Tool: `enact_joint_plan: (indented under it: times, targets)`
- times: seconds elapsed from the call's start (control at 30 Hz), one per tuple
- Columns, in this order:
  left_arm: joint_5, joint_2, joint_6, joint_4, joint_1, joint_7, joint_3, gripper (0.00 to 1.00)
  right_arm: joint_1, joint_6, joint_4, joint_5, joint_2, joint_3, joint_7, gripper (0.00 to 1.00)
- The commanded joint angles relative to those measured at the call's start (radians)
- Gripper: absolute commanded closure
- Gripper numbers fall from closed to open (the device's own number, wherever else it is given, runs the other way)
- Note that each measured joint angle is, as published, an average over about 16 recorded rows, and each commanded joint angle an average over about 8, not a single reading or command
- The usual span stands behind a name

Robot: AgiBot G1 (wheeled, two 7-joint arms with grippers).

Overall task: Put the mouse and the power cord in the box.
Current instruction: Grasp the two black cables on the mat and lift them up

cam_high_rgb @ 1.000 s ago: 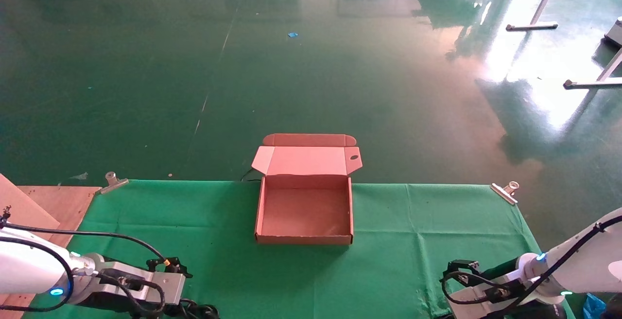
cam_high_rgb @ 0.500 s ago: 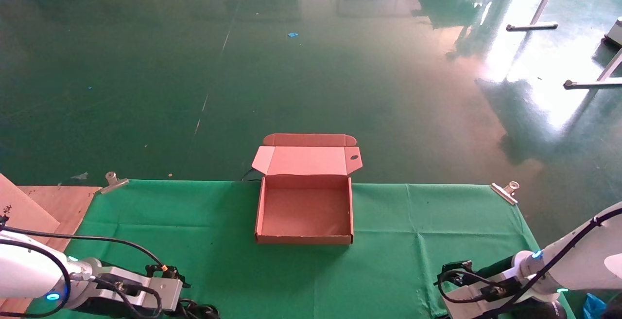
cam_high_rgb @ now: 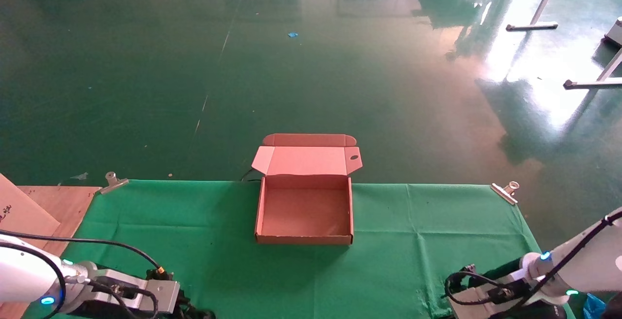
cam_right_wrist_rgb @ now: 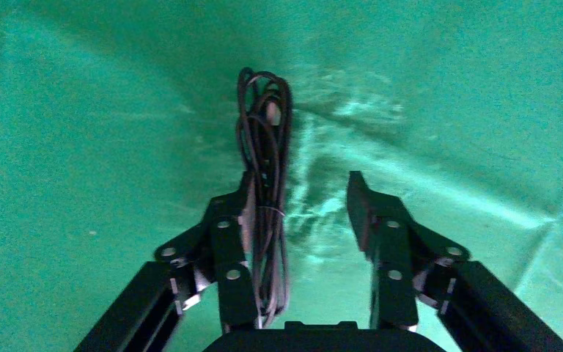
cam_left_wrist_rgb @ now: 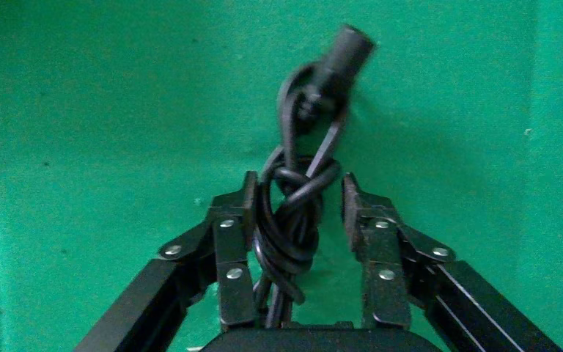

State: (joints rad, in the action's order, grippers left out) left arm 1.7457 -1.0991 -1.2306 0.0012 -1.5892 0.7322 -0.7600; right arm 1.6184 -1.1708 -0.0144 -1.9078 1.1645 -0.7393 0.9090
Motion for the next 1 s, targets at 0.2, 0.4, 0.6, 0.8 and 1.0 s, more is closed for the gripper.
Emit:
enact_joint_plan:
  times: [0.2, 0.4, 0.6, 0.8, 1.0]
  targets:
    - [-0.002, 0.001, 0.004, 0.003, 0.013, 0.001, 0.002, 1.0, -0.01, 0.004, 0.009, 0.003, -0.007, 0.002, 0.006, 1.0]
    - [-0.003, 0.001, 0.018, 0.003, 0.02, -0.002, 0.002, 1.0, -0.012, 0.013, 0.011, 0.005, -0.005, 0.004, 0.004, 1.0]
    - [-0.007, 0.01, 0.024, 0.003, 0.018, -0.003, 0.005, 1.0, -0.016, 0.014, 0.013, 0.009, -0.001, 0.006, 0.002, 1.0]
    - [-0.012, 0.027, -0.005, 0.002, 0.003, -0.002, 0.008, 1.0, -0.007, 0.002, 0.013, 0.018, -0.003, 0.013, 0.0, 1.0]
    - [-0.016, 0.046, -0.058, -0.006, -0.034, 0.002, 0.011, 1.0, 0.04, -0.042, 0.003, 0.041, -0.023, 0.029, 0.006, 1.0]
